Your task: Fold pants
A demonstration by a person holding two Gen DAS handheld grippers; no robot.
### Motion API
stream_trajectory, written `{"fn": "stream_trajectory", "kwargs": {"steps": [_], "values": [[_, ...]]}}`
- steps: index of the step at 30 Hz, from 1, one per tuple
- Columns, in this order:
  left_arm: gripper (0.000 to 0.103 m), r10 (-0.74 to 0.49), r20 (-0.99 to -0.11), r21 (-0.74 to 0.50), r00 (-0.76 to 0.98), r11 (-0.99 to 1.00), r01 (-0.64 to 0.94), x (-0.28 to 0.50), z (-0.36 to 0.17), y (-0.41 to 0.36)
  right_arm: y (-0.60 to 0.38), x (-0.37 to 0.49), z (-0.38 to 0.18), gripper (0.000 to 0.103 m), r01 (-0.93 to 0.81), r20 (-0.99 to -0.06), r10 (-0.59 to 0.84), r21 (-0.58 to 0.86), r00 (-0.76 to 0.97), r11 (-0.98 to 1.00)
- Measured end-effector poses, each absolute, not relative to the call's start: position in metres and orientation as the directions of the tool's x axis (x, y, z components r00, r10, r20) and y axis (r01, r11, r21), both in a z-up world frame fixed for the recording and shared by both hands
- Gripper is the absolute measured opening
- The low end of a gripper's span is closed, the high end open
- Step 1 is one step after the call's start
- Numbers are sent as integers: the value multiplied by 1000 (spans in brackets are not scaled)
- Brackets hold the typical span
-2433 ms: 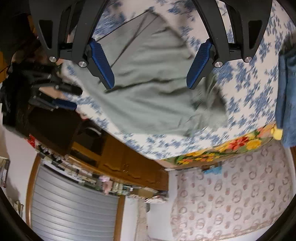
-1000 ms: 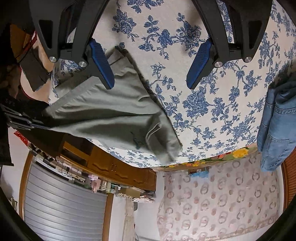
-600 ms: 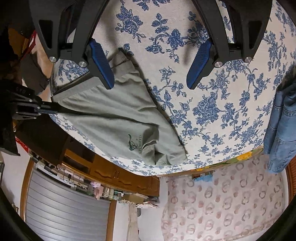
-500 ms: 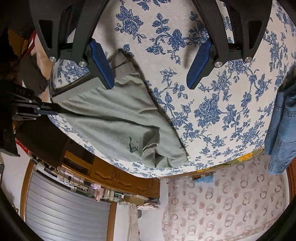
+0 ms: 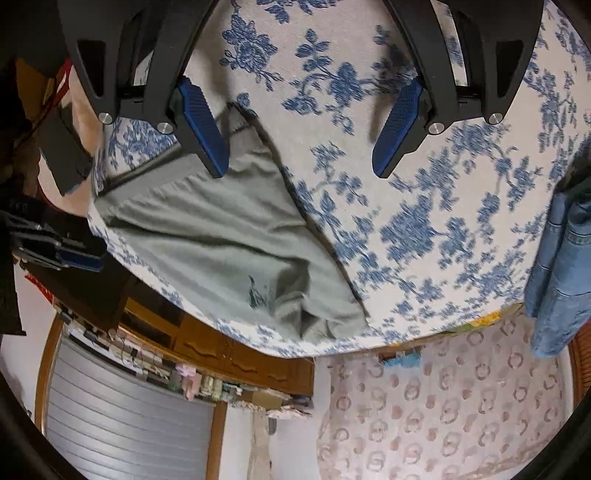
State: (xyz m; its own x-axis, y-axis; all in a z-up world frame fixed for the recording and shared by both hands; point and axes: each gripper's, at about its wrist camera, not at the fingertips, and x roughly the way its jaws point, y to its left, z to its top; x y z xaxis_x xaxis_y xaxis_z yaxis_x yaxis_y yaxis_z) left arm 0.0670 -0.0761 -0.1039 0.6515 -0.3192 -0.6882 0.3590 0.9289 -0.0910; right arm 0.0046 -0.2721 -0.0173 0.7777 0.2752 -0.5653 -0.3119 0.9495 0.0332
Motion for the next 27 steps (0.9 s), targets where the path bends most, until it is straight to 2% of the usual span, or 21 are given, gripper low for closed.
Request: {"fn": "stream_trajectory", "kwargs": {"steps": [13, 27], "values": [[81, -252, -632, -86, 733, 963, 257, 74, -82, -37, -233, 58, -14, 44, -381, -557, 324, 15, 765, 925], [81, -234, -618, -98, 751, 970, 222, 75, -82, -17, -194, 102, -12, 45, -448, -614, 357, 7, 704, 894]]}}
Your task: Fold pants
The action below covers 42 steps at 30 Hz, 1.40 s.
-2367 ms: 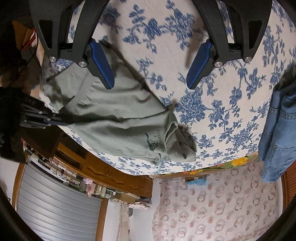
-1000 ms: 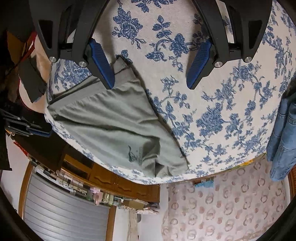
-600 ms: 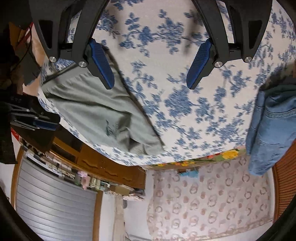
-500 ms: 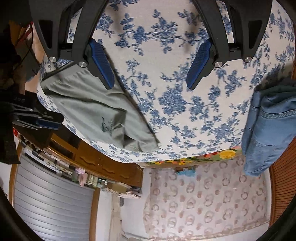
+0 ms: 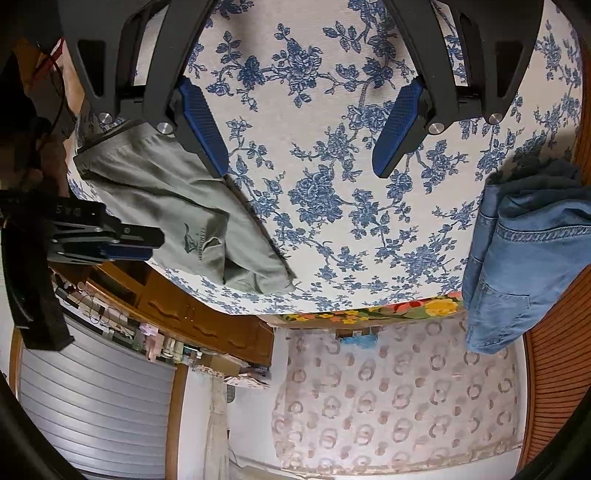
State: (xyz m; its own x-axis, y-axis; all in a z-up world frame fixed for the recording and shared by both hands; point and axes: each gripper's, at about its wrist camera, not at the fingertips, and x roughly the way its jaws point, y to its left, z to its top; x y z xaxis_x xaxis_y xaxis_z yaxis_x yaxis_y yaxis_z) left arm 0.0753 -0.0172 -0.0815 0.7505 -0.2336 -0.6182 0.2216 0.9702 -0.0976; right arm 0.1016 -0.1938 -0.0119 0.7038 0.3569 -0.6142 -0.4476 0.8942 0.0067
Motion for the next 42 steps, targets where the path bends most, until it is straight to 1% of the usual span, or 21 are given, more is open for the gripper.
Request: {"fn": "stream_trajectory", "kwargs": {"steps": [1, 2, 8, 13, 17, 20, 22, 23, 24, 25, 28, 31, 36, 42], "values": [[81, -231, -619, -99, 751, 971, 218, 76, -82, -16, -191, 103, -12, 50, -454, -618, 362, 9, 698, 891], [81, -231, -619, -100, 751, 971, 216, 76, -82, -15, -188, 107, -12, 52, -465, -622, 372, 14, 689, 885], [81, -229, -619, -101, 752, 972, 212, 74, -83, -14, -168, 128, -19, 52, -491, -657, 388, 31, 646, 870], [81, -229, -622, -100, 749, 972, 213, 74, -85, -14, -158, 153, -26, 52, -497, -692, 408, 82, 595, 864], [81, -233, -624, -100, 746, 970, 220, 73, -86, -16, -159, 172, -33, 52, -467, -709, 413, 133, 572, 874], [81, -236, -628, -101, 741, 969, 223, 74, -88, -18, -158, 179, -37, 44, -451, -717, 409, 146, 565, 880], [81, -237, -633, -99, 737, 969, 227, 74, -90, -20, -157, 182, -38, 26, -455, -717, 410, 145, 564, 879], [81, -239, -634, -98, 736, 968, 229, 74, -90, -21, -156, 183, -38, 21, -459, -718, 410, 141, 563, 877], [81, -240, -634, -97, 735, 968, 233, 74, -90, -22, -157, 182, -37, 11, -467, -714, 415, 139, 564, 873], [81, -242, -635, -96, 734, 967, 236, 74, -90, -23, -157, 181, -35, 9, -478, -710, 424, 139, 563, 867], [81, -247, -639, -91, 728, 965, 248, 77, -90, -28, -167, 174, -20, 8, -499, -682, 437, 121, 586, 858], [81, -253, -640, -77, 725, 961, 266, 79, -90, -35, -186, 169, -7, 8, -484, -660, 420, 97, 623, 870], [81, -273, -645, -72, 714, 951, 299, 88, -88, -46, -222, 185, -4, 8, -402, -679, 320, 39, 661, 915], [81, -297, -672, -69, 678, 937, 342, 99, -92, -62, -236, 213, -23, 8, -332, -725, 245, 23, 644, 943]]}}
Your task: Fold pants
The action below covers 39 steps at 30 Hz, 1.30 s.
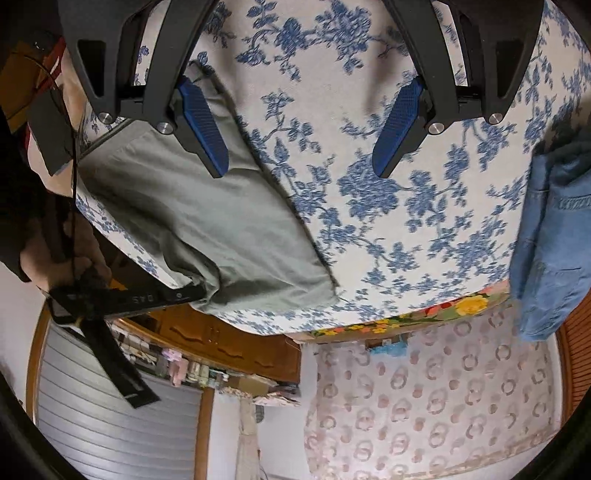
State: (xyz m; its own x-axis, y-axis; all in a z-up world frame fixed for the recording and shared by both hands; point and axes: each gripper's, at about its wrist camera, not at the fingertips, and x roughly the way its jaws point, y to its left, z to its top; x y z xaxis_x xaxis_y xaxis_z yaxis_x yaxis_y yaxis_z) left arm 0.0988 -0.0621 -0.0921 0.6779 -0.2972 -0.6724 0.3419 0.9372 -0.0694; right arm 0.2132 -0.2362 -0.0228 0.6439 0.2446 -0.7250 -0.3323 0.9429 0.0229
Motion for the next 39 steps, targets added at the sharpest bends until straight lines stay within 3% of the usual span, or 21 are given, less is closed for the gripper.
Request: {"fn": "stream_trajectory", "kwargs": {"steps": [3, 6, 13, 18, 26, 27, 28, 31, 39], "values": [[81, -302, -687, -67, 661, 932, 356, 103, -96, -69, -239, 223, -27, 10, -316, -734, 244, 42, 634, 948], [81, -300, -696, -64, 653, 931, 360, 104, -100, -72, -246, 227, -27, 27, -277, -721, 242, 73, 649, 958], [81, -296, -715, -63, 634, 930, 363, 107, -107, -76, -265, 217, -30, 29, -241, -697, 244, 105, 674, 965], [81, -291, -732, -62, 616, 929, 365, 110, -112, -79, -268, 216, -39, 42, -243, -711, 250, 115, 657, 963], [81, -272, -751, -47, 601, 931, 363, 112, -116, -83, -260, 228, -41, 42, -274, -730, 245, 82, 638, 958], [81, -271, -751, -46, 602, 931, 363, 111, -116, -83, -261, 230, -41, 41, -271, -731, 238, 76, 640, 960], [81, -271, -751, -45, 602, 931, 363, 111, -116, -84, -263, 231, -41, 25, -268, -728, 240, 79, 643, 960], [81, -272, -751, -46, 602, 931, 363, 111, -116, -83, -269, 231, -41, 6, -270, -720, 265, 112, 642, 956], [81, -299, -738, -88, 605, 931, 353, 111, -115, -76, -288, 218, -26, 3, -217, -666, 222, 92, 712, 972]]}}
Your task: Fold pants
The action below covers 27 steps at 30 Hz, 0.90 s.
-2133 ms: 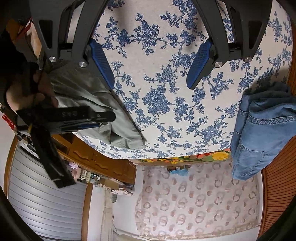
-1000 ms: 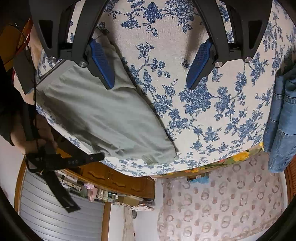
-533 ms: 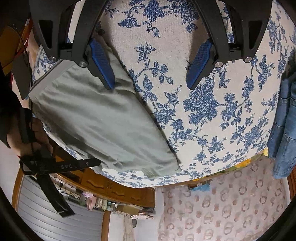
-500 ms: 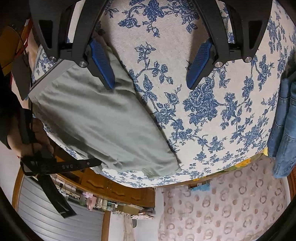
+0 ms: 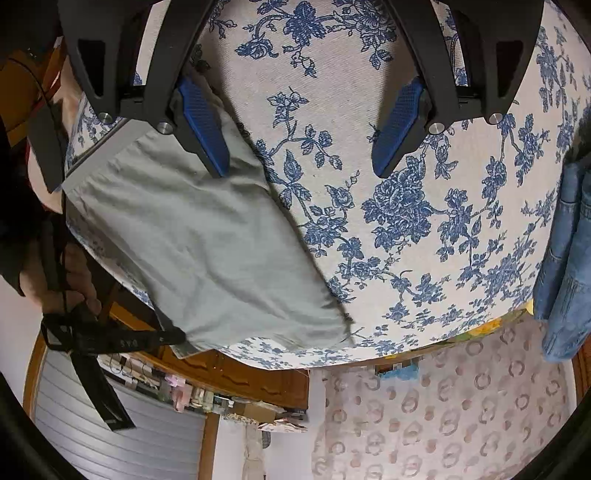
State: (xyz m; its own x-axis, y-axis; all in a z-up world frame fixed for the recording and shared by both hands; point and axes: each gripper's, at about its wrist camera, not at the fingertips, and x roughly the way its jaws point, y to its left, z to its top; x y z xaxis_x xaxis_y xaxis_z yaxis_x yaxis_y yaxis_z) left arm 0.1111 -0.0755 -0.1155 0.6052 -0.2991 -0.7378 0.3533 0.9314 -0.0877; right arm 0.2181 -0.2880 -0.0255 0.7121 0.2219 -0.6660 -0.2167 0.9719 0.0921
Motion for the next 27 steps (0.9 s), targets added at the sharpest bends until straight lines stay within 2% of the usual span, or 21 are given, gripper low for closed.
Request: {"fn": "stream_trajectory", "kwargs": {"steps": [9, 15, 19, 23, 27], "values": [[81, -313, -712, -91, 629, 929, 359, 106, -112, -72, -290, 221, -23, 3, -146, -671, 132, 35, 730, 989], [81, -319, -716, -99, 622, 927, 361, 107, -113, -70, -286, 224, -31, 4, -168, -704, 133, 20, 698, 986], [81, -316, -721, -97, 617, 927, 362, 107, -114, -72, -289, 219, -32, 22, -161, -703, 113, -2, 702, 987], [81, -311, -726, -92, 613, 928, 361, 109, -115, -74, -290, 205, -32, 29, -171, -698, 120, -4, 706, 985], [81, -307, -731, -89, 610, 928, 361, 109, -116, -75, -284, 183, -32, 41, -206, -685, 156, 9, 712, 979]]}}
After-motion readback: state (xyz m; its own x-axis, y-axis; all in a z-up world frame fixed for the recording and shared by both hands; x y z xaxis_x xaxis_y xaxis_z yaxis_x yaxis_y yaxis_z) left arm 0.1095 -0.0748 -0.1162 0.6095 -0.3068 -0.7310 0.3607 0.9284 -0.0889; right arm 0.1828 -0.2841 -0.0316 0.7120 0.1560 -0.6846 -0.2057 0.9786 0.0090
